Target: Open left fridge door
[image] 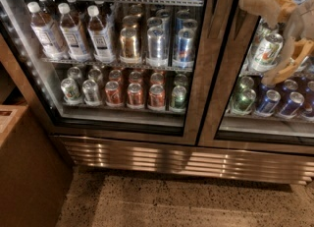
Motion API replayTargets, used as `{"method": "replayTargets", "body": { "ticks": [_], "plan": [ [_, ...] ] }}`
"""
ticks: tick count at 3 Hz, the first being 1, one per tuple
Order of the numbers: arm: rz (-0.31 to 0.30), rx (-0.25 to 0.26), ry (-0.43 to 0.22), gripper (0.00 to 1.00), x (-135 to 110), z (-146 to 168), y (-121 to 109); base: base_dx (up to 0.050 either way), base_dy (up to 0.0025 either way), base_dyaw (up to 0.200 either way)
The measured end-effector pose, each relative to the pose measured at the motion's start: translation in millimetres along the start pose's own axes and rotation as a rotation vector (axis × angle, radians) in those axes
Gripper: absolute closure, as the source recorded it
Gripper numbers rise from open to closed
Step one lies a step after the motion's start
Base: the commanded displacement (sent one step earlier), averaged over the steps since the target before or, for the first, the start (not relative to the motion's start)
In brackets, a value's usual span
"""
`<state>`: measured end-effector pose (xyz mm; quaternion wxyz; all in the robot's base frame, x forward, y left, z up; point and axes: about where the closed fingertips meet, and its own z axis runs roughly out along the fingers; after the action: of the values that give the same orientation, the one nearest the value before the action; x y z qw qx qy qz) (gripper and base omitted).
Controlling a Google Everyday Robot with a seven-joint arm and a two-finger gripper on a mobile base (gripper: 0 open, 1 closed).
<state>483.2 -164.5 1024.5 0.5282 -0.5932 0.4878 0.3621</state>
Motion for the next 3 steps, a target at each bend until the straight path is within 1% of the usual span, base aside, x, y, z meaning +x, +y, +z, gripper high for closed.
{"method": "replayTargets", "body": {
  "ticks": [1,2,3],
  "plan": [
    [-0.009,0.076,-0.024,0.00,0.1,-3.5,-1.7,0.000,0.00000,0.000],
    [-0.006,0.082,-0.034,0.00,-0.4,-2.2,-2.3,0.000,0.00000,0.000],
    [-0.009,0.136,-0.059,0.00,-1.1,-7.0,-3.5,0.000,0.00000,0.000]
  ]
}}
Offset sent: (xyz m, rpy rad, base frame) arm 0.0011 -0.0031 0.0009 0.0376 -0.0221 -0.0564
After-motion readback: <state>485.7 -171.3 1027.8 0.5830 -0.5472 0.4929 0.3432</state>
